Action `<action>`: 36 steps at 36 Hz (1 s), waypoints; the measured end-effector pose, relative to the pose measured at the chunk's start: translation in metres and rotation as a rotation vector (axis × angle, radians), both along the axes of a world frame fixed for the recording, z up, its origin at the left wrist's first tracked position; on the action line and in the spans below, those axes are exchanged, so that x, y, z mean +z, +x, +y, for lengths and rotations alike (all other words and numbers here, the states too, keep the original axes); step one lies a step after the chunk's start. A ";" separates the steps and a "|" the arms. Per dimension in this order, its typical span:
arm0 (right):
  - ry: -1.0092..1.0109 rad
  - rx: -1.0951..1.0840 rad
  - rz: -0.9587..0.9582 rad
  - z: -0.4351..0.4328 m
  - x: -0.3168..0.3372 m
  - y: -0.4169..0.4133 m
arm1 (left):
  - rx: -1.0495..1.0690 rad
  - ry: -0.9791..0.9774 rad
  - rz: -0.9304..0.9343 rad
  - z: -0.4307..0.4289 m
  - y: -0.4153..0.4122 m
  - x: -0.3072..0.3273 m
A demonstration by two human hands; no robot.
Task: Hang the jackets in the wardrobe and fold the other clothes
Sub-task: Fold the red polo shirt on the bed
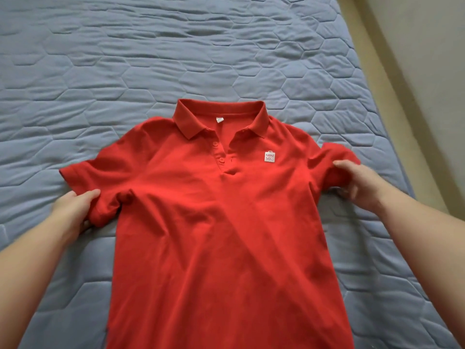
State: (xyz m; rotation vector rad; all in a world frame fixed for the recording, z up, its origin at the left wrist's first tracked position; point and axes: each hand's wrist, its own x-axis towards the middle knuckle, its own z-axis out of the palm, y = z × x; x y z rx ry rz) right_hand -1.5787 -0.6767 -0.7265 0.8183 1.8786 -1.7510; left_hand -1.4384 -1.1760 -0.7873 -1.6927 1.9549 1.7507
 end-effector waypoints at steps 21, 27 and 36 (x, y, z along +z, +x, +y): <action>0.178 0.221 0.457 -0.071 0.073 0.046 | -0.849 -0.446 0.265 0.136 0.026 0.106; 0.468 0.418 0.227 -0.048 0.037 0.101 | -0.773 -0.568 -0.109 0.126 0.105 0.075; 0.765 0.836 0.408 -0.053 0.002 0.079 | -0.693 -0.442 -0.229 0.126 0.150 0.043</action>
